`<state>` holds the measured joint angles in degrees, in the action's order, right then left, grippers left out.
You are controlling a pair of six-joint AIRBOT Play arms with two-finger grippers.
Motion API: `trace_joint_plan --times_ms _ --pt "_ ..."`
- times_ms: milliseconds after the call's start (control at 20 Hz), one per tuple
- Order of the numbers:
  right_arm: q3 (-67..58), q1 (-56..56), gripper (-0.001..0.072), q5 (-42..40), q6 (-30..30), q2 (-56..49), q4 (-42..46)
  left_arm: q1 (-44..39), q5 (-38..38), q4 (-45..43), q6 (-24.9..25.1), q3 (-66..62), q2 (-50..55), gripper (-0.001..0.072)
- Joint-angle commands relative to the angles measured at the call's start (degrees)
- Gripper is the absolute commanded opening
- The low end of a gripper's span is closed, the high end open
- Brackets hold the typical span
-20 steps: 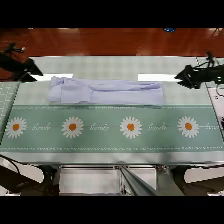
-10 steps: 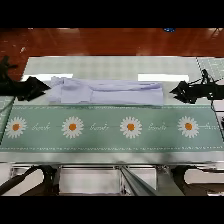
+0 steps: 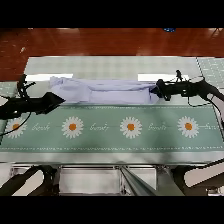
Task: Fold the shirts.
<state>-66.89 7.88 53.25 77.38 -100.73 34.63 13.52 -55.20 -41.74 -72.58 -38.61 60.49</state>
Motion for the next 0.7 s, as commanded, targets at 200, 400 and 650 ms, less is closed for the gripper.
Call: trace_joint_plan --times_ms 200,400,650 --pt "-8.61 -2.8 0.0017 9.68 -0.94 12.85 11.98 -3.74 -1.27 9.75 4.81 -2.54 0.9 0.0015" --pt "0.09 -3.48 0.0018 12.74 1.68 30.6 22.18 -15.93 2.05 10.29 5.05 -10.43 6.21 0.0014" --pt "19.08 -3.48 0.0018 10.69 7.61 55.91 21.9 -34.27 2.16 9.46 1.86 -26.97 26.05 0.0014"
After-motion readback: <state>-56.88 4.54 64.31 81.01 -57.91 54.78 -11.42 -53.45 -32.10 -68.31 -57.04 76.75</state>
